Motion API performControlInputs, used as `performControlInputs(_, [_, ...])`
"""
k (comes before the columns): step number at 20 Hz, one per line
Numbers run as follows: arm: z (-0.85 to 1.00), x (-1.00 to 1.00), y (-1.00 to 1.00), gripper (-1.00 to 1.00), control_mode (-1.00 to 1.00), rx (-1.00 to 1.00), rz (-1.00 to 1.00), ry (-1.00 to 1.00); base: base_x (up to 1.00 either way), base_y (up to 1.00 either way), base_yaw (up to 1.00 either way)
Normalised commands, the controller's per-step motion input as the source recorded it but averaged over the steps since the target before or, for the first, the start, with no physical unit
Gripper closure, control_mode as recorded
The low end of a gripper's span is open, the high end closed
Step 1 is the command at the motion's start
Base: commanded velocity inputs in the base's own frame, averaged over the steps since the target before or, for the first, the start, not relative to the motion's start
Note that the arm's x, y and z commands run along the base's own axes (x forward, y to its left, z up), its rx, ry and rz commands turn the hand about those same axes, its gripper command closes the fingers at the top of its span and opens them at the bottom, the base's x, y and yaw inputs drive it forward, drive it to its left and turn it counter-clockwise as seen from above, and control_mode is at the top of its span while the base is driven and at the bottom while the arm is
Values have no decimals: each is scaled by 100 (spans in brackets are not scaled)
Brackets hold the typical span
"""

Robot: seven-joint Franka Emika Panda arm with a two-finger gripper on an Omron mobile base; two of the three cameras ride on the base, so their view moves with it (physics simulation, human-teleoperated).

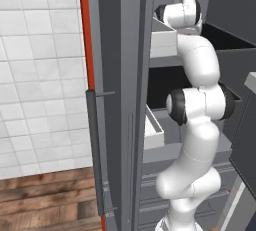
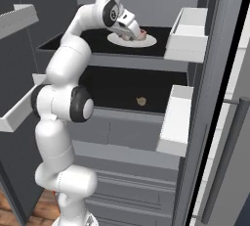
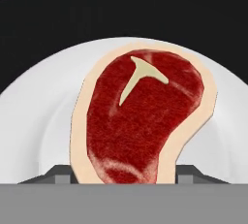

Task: Retrieve the steak from the fridge and place it on the cutting board.

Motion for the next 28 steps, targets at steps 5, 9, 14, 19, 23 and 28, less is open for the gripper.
performControlInputs(5, [3,-46,0,100,-100,0,17,-9,0,0,0])
performControlInputs(9, [0,-54,0,100,-100,0,24,-10,0,0,0])
performControlInputs(14, [8,-56,-3,100,-100,0,21,-14,0,0,0])
performControlInputs(19, [27,-81,0,100,-100,0,16,-20,0,0,0])
performControlInputs(23, [38,-95,2,100,-100,0,6,-15,0,0,0])
performControlInputs(28, [39,-100,21,100,-100,0,7,1,0,0,0])
